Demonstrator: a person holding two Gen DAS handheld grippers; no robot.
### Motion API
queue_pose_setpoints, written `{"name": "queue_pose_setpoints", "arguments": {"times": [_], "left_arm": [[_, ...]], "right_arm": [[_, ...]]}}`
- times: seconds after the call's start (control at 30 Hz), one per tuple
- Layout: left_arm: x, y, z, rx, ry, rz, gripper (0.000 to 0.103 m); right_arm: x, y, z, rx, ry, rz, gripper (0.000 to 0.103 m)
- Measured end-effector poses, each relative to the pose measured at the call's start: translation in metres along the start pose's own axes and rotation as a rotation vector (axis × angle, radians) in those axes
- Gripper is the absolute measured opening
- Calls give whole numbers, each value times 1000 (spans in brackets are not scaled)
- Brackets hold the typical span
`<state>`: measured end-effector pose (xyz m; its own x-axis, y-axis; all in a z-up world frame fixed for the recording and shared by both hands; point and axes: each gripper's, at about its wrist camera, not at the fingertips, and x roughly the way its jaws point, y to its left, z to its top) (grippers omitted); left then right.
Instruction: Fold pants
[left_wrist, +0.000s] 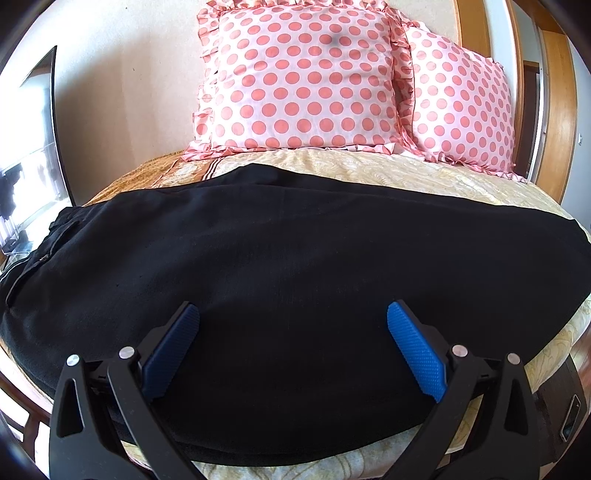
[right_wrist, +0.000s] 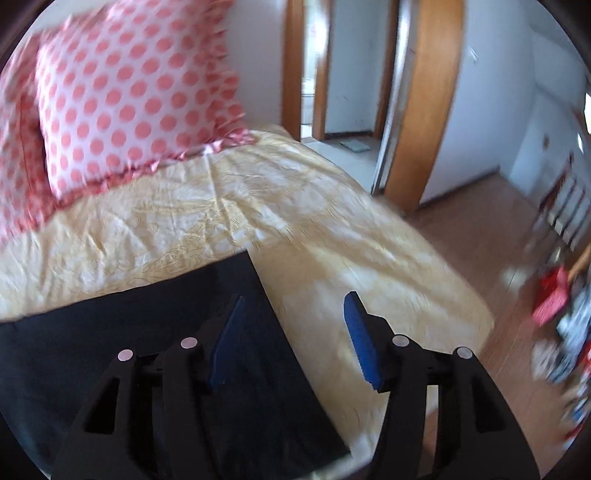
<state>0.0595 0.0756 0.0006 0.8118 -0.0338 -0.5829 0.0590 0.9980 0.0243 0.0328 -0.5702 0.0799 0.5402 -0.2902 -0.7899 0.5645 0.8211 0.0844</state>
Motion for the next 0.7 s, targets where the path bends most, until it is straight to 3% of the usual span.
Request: {"name": "queue_pose_setpoints", "arguments": {"times": [0.2, 0.4, 0.5, 0.7], "left_arm": [[0, 1, 0, 6, -8, -5, 101], [0, 1, -1, 7, -13, -6, 101], [0, 1, -1, 7, -13, -7, 101], [-1, 1, -1, 8, -13, -7, 101]], "right_arm": [[-18, -49, -46, 289, 61, 132, 56], [-16, -42, -65, 309, 87, 168, 55], [-16, -37, -70, 343, 97, 253, 54], [-16, -22, -74, 333, 103, 319, 51]]}}
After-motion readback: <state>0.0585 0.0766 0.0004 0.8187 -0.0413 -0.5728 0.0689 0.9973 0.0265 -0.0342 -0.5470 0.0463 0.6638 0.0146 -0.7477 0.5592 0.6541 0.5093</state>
